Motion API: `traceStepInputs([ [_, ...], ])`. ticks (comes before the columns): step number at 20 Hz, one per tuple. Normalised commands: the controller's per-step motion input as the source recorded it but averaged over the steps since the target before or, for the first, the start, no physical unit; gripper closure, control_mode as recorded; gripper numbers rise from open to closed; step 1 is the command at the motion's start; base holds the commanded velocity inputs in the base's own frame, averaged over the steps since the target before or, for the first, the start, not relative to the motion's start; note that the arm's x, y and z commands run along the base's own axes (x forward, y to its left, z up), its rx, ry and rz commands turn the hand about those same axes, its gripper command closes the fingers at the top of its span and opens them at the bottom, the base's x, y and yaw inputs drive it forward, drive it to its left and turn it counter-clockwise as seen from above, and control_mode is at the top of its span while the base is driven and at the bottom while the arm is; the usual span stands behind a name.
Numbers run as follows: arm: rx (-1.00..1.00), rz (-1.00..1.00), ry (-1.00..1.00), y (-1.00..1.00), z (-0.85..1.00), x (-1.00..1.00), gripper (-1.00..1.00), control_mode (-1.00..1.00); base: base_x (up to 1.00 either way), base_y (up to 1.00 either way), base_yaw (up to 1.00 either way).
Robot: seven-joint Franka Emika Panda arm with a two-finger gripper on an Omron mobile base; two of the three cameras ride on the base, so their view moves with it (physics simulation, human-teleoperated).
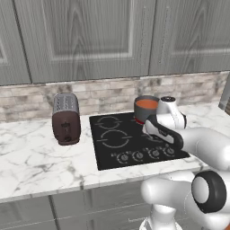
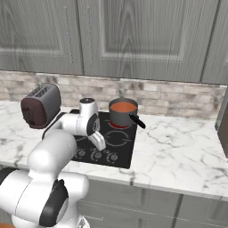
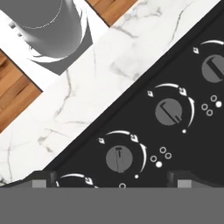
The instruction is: Wait until the marinara sauce is simmered to a deep red color and then turn off the stove.
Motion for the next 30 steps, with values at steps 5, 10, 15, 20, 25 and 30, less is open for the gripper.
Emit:
traceStepInputs([
  [5, 0.0, 0.0, -0.01, 0.0, -0.24, 0.0, -1.0, -1.0, 0.0, 0.0, 0.0],
  [10, 0.0, 0.01, 0.0, 0.0, -0.23, 0.0, -1.0, -1.0, 0.0, 0.0, 0.0],
  [15, 0.0, 0.01, 0.0, 0.0, -0.22, 0.0, -1.0, -1.0, 0.0, 0.0, 0.0],
  [20, 0.0, 0.03, 0.0, 0.0, -0.17, 0.03, -1.0, -1.0, 0.0, 0.0, 0.0],
  [25, 0.0, 0.03, 0.0, 0.0, -0.13, 0.1, -1.0, -1.0, 0.0, 0.0, 0.0],
  [30, 0.0, 0.02, 0.0, 0.0, -0.11, 0.17, -1.0, -1.0, 0.0, 0.0, 0.0],
])
